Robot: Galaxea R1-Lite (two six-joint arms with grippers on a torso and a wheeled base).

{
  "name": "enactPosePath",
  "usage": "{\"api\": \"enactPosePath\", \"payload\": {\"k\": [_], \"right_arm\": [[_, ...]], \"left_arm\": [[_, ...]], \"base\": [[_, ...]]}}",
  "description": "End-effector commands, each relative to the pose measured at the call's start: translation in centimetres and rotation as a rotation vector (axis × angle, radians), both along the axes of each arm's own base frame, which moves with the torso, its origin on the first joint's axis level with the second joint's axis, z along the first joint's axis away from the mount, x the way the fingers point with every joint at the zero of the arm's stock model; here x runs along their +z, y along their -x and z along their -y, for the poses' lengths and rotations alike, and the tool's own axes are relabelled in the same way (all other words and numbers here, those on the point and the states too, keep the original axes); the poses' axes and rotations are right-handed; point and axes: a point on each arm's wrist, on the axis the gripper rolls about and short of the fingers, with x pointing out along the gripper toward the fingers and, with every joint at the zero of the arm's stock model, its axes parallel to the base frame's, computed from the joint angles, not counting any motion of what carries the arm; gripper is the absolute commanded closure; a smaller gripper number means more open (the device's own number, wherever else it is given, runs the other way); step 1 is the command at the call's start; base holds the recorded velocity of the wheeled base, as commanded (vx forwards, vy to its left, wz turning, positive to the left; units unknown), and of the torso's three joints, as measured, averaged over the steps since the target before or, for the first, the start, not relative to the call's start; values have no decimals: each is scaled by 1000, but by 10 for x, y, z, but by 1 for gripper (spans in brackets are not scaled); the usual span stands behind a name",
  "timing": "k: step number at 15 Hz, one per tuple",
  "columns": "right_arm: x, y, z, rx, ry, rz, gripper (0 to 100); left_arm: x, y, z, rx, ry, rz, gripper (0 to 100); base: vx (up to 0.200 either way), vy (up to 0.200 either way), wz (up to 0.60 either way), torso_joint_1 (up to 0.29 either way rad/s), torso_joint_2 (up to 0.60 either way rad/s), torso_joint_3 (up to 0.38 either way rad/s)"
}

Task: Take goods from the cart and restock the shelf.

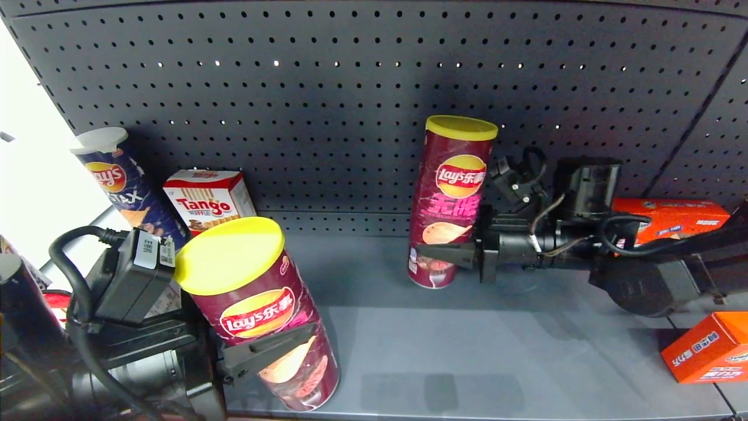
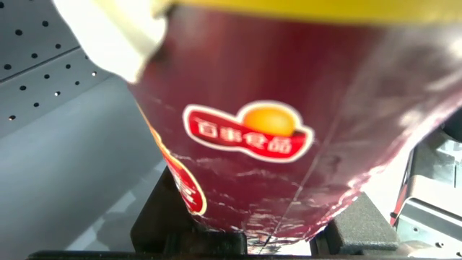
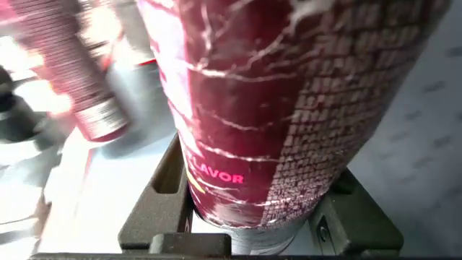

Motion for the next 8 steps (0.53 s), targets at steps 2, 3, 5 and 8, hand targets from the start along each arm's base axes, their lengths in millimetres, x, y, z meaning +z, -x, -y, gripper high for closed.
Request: {"api": "enactPosePath", "payload": {"k": [2,3,5,8], "right_arm": [[-1,64,18,32,-26,55,100],[-8,71,19,12,-24,58,100],[-22,84,19,-3,-30,72,100],[-33,91,23,-1,-21,58,100]], "left_arm": [[0,1,0,-1,-1,2,100],[0,0,0,-1,0,3,100],[0,0,0,-1,1,2,100],[0,0,0,2,0,4,100]], "base": [[0,0,0,0,0,0],[0,0,0,0,0,0],[0,0,0,0,0,0],[0,0,0,0,0,0]]}}
